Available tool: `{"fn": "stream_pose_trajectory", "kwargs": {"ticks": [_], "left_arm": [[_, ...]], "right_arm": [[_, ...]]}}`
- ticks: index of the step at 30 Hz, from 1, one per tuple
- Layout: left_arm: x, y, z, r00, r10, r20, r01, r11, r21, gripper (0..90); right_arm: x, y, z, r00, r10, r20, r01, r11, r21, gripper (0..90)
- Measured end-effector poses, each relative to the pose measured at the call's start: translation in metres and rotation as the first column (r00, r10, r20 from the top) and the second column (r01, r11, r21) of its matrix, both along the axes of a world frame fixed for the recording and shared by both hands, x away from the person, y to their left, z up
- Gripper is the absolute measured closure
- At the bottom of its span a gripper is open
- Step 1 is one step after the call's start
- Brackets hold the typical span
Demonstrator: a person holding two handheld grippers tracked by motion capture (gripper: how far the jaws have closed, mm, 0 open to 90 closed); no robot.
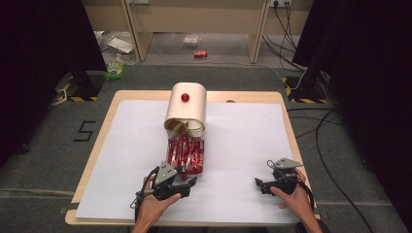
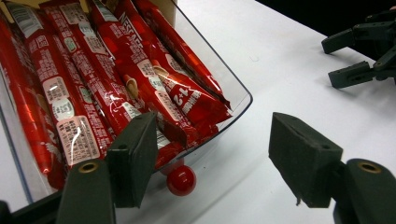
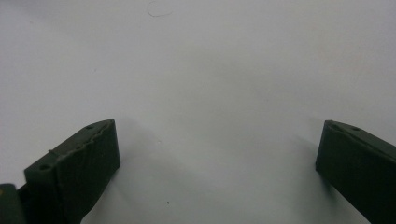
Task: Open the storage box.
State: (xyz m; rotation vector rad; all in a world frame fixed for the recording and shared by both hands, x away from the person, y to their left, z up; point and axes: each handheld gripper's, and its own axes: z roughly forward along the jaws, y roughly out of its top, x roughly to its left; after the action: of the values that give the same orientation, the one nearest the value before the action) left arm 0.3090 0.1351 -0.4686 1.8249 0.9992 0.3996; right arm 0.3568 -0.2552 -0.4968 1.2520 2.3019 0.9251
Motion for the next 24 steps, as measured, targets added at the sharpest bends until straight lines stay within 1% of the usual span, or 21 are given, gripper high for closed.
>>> {"fn": "stream_pose_trajectory", "kwargs": {"ticks": [6, 9, 15, 24], "left_arm": [[-0.0017, 0.0011, 0.0014, 0.9999, -0.005, -0.012, 0.005, 1.0000, -0.003, 32.9], [-0.0019, 0.0011, 0.0021, 0.9998, -0.008, -0.016, 0.008, 1.0000, 0.005, 33.2], [-0.0030, 0.0010, 0.0026, 0.9997, -0.008, -0.022, 0.008, 0.9999, 0.008, 33.5], [-0.0098, 0.0004, 0.0048, 0.9994, -0.008, -0.033, 0.009, 0.9997, 0.024, 34.0]], "right_arm": [[-0.0002, 0.0001, 0.0001, 1.0000, -0.001, -0.002, 0.001, 1.000, 0.001, 0.2], [-0.0002, 0.0001, 0.0001, 1.0000, -0.001, -0.002, 0.001, 1.000, 0.001, 0.3], [-0.0003, 0.0002, 0.0001, 1.0000, -0.001, -0.001, 0.001, 1.000, 0.001, 0.2], [-0.0003, 0.0001, 0.0001, 1.0000, -0.001, -0.001, 0.001, 1.000, 0.001, 0.3]]}}
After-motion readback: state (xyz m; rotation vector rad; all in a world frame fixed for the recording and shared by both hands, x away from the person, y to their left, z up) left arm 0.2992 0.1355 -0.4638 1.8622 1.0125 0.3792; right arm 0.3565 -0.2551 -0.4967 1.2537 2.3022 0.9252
